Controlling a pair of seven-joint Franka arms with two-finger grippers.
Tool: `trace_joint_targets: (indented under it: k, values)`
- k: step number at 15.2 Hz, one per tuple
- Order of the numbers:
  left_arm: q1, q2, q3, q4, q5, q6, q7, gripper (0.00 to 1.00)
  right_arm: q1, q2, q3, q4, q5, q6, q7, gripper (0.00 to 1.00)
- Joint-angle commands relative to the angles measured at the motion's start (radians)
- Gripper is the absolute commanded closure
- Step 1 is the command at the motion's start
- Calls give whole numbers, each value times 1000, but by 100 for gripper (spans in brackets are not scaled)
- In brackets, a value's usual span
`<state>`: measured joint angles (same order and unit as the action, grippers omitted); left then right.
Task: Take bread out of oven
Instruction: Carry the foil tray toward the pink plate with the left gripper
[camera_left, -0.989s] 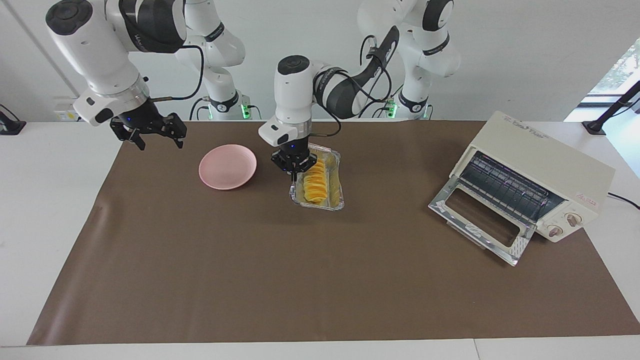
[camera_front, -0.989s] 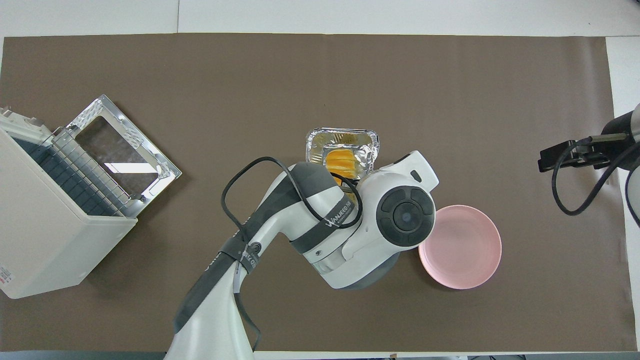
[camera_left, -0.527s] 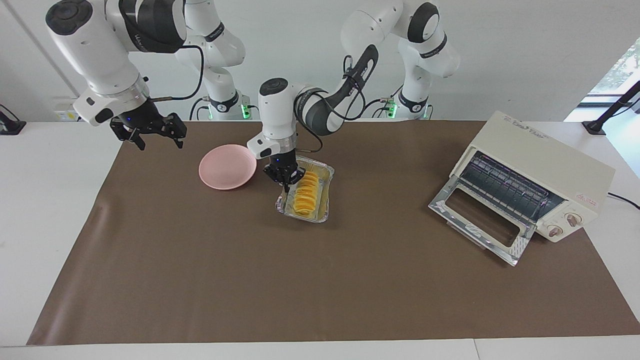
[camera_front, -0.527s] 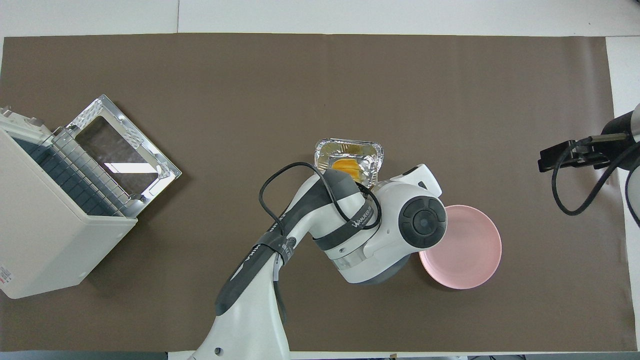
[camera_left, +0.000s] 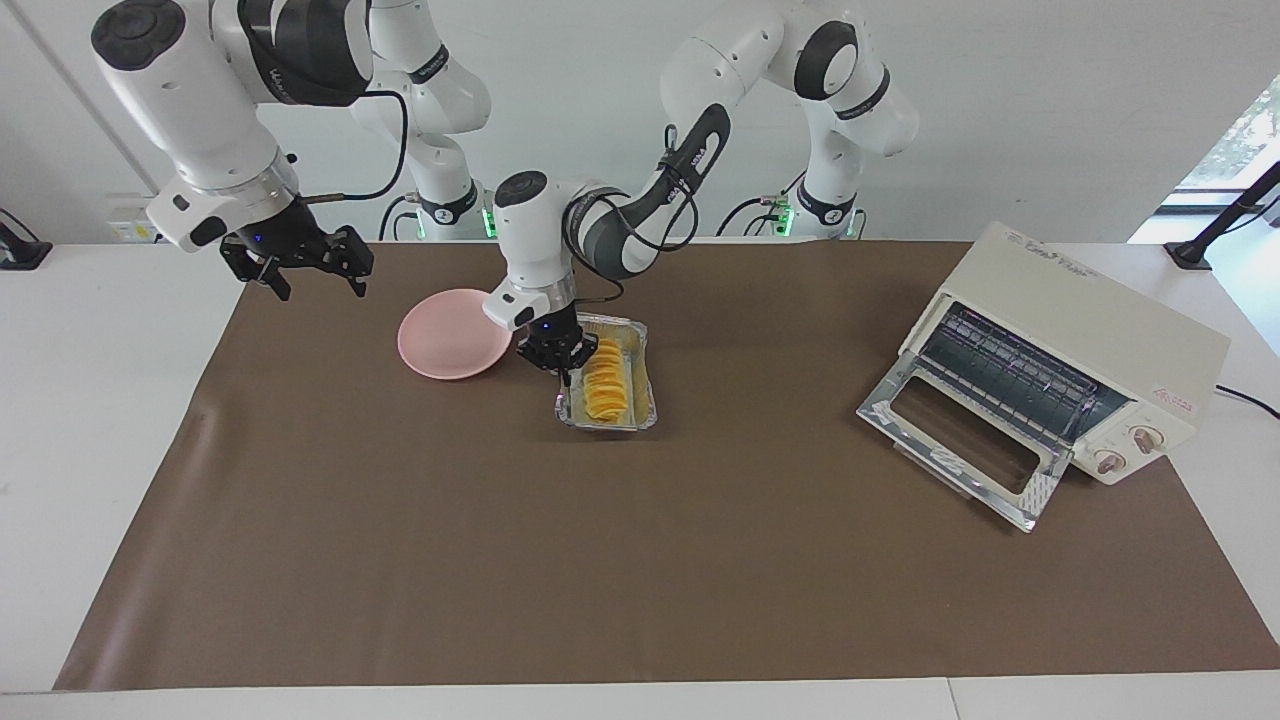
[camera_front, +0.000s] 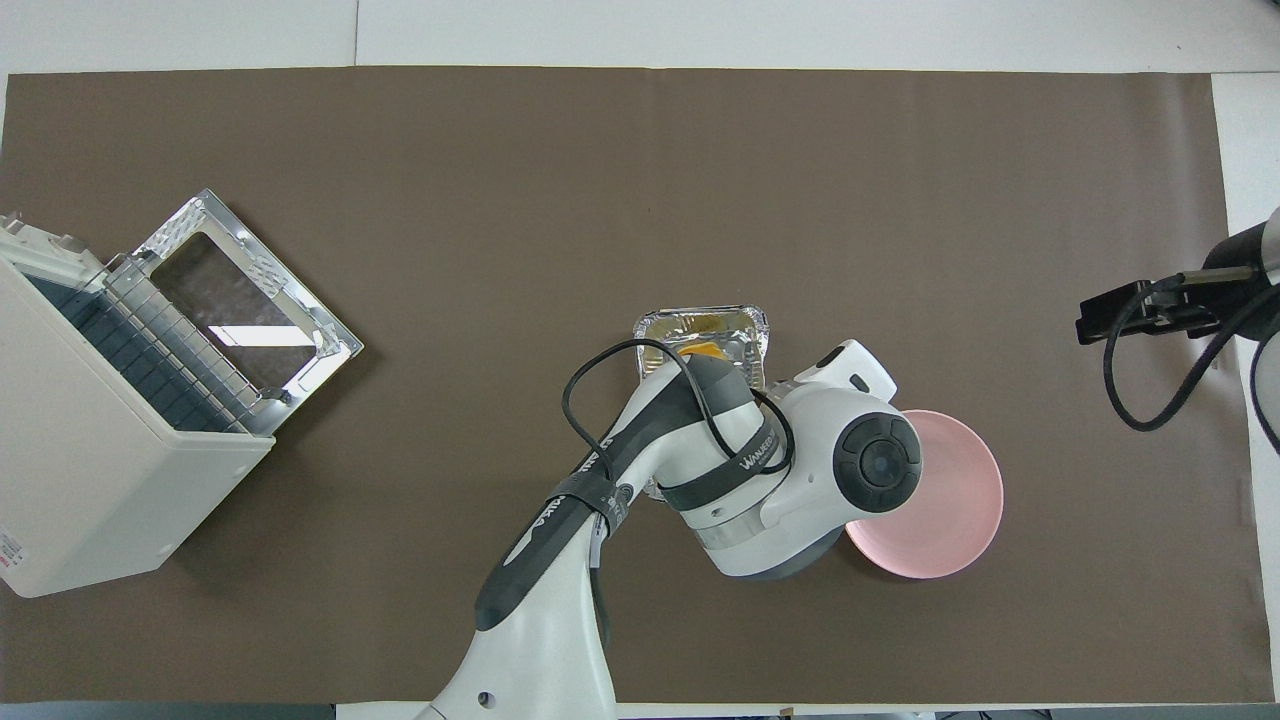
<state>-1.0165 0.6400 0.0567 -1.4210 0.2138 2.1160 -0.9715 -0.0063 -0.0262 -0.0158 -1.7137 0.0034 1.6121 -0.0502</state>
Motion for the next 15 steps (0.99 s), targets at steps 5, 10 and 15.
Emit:
trace_joint_targets:
  k: [5,10,15]
  values:
    - [48,12,22,115,26,-76,-36,0,-12,-8,10,0,-19,-9,-22,0]
    - [175,-98,22,218,-74,-257,76,0,-15,-8,10,0,-19,-11,-23,0]
    - [410,-327,23,106,-143,-434,475,0,11,-15,23,-4,-17,0,-46,0]
